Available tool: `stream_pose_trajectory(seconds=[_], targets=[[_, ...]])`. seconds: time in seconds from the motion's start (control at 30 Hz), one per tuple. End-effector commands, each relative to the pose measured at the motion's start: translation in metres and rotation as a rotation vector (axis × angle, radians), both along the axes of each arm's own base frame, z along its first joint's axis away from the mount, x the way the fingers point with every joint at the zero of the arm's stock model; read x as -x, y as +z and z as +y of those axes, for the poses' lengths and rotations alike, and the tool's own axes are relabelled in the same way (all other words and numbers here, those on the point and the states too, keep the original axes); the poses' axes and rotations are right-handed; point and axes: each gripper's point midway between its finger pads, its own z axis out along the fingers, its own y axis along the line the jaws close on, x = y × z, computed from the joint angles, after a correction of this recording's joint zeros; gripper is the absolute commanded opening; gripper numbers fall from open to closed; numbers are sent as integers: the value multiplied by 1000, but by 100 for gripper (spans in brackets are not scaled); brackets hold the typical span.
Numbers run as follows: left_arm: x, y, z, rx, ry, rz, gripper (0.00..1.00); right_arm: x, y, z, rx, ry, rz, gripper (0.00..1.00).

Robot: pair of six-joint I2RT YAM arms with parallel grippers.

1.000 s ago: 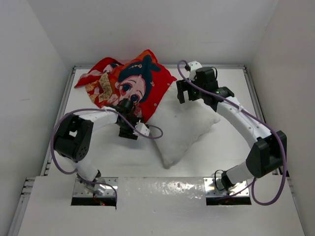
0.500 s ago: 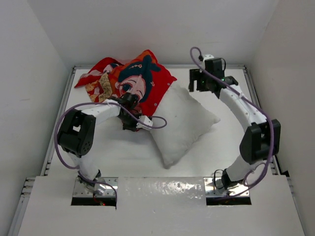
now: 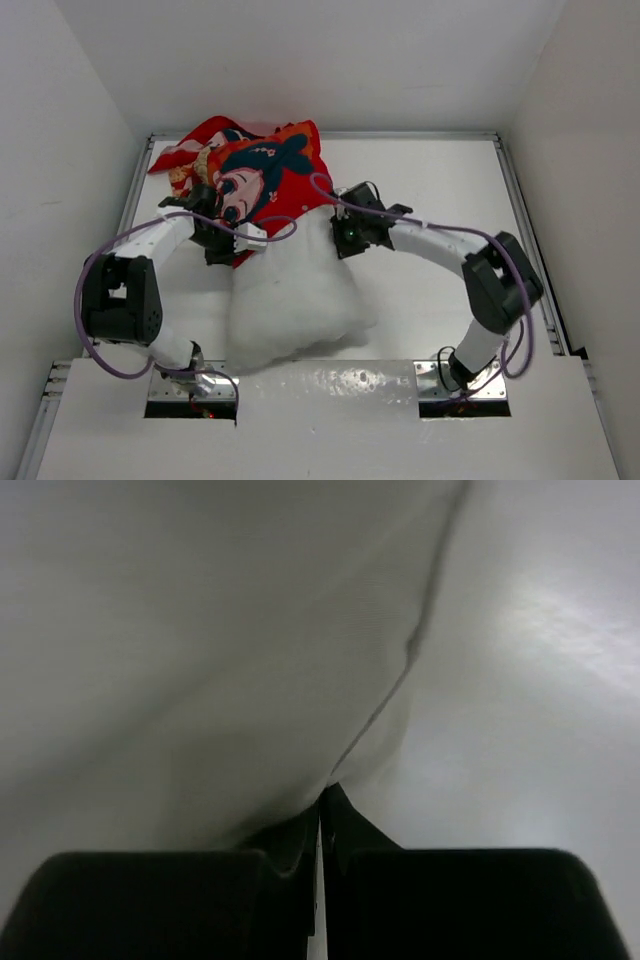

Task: Put the pillow into the pillowcase

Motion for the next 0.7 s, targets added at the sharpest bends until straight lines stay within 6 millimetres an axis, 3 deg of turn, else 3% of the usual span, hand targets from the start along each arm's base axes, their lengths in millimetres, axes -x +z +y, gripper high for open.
stream_pose_trajectory(seconds=[0.0, 0.1, 0.13, 0.2, 0.23, 0.33, 0.37, 0.4, 0.43, 0.53, 0.67], targets=[[23, 6, 10, -41, -73, -16, 0, 18, 78, 39, -250, -9, -98, 0], [32, -4, 31, -94, -70, -24, 0, 23, 92, 33, -244, 3, -125, 15], [32, -7, 36, -107, -59, -21, 0, 18, 95, 27, -203, 14, -163, 25], [31, -11, 42, -117, -54, -19, 0, 9, 90, 9, -139, -17, -176, 33], [32, -12, 44, -127, -56, -18, 0, -4, 91, -4, -146, -52, -178, 34], [31, -13, 46, -138, -66, -24, 0, -25, 94, -15, -248, -74, -164, 40], [31, -13, 47, -145, -66, -29, 0, -48, 100, -28, -281, -124, -204, 43], [31, -13, 48, -149, -67, -31, 0, -59, 100, -32, -294, -136, -213, 46], [32, -14, 49, -154, -69, -29, 0, -76, 101, -30, -304, -139, -216, 52], [35, -16, 50, -162, -74, -12, 0, -104, 97, -19, -306, -101, -221, 67], [36, -15, 52, -171, -79, -11, 0, -114, 87, 0, -381, -49, -220, 80]])
